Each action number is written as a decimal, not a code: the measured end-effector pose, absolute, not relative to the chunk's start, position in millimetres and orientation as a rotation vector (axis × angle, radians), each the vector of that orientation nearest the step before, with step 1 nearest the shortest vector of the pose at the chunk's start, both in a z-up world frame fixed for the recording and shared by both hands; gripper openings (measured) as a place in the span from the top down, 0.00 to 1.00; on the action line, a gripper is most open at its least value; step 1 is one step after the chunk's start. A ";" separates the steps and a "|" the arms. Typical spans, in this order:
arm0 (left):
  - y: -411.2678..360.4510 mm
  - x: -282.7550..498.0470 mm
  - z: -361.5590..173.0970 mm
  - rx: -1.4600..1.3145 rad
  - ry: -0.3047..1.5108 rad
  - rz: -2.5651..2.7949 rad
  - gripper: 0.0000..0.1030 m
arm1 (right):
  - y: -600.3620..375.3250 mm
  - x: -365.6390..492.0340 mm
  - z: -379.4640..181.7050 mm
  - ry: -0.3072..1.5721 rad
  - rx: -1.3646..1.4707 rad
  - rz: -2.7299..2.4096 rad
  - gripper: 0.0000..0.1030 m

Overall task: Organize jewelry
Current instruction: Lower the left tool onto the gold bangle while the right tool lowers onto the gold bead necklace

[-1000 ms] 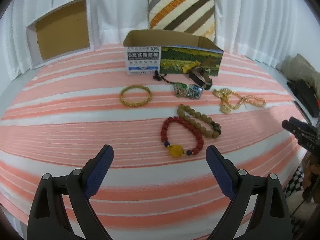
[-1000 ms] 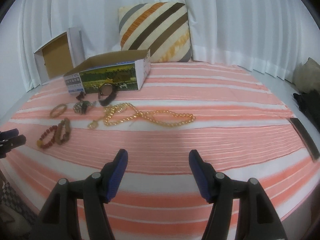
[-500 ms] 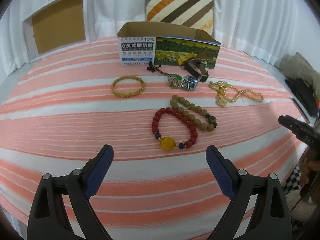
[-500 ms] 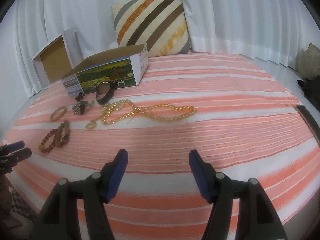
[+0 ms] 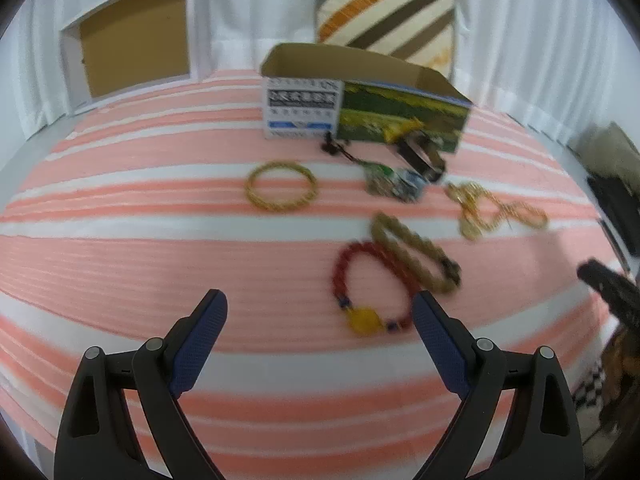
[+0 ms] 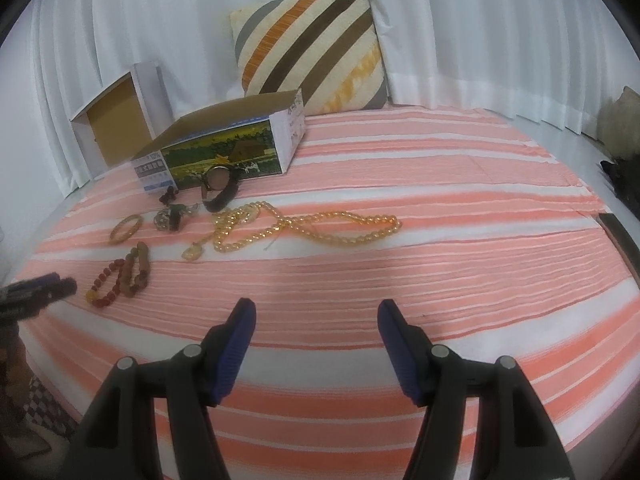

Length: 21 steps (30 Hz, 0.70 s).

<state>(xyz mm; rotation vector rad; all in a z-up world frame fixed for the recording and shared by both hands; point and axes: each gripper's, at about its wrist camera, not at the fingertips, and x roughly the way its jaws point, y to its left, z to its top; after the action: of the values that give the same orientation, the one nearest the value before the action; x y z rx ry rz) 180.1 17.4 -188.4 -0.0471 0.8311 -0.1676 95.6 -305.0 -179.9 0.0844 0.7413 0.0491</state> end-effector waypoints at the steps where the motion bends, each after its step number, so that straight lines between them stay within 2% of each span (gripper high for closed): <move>1: 20.9 187.1 -186.1 -0.054 0.829 -0.155 0.09 | -304.6 97.0 -179.5 0.743 0.086 0.053 0.37; 13: 57.7 280.6 -193.6 -0.144 0.902 -0.030 0.09 | -293.6 133.8 -164.0 0.760 0.034 0.183 0.37; 21: 54.9 300.4 -202.0 -0.124 0.938 -0.040 0.09 | -288.9 184.2 -168.5 0.825 -0.059 0.312 0.37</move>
<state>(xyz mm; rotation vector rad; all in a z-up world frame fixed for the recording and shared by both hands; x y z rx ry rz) 300.4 54.9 -202.0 -0.1237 0.9380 -0.0404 184.2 -288.9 -168.5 -0.0585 0.8251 0.3124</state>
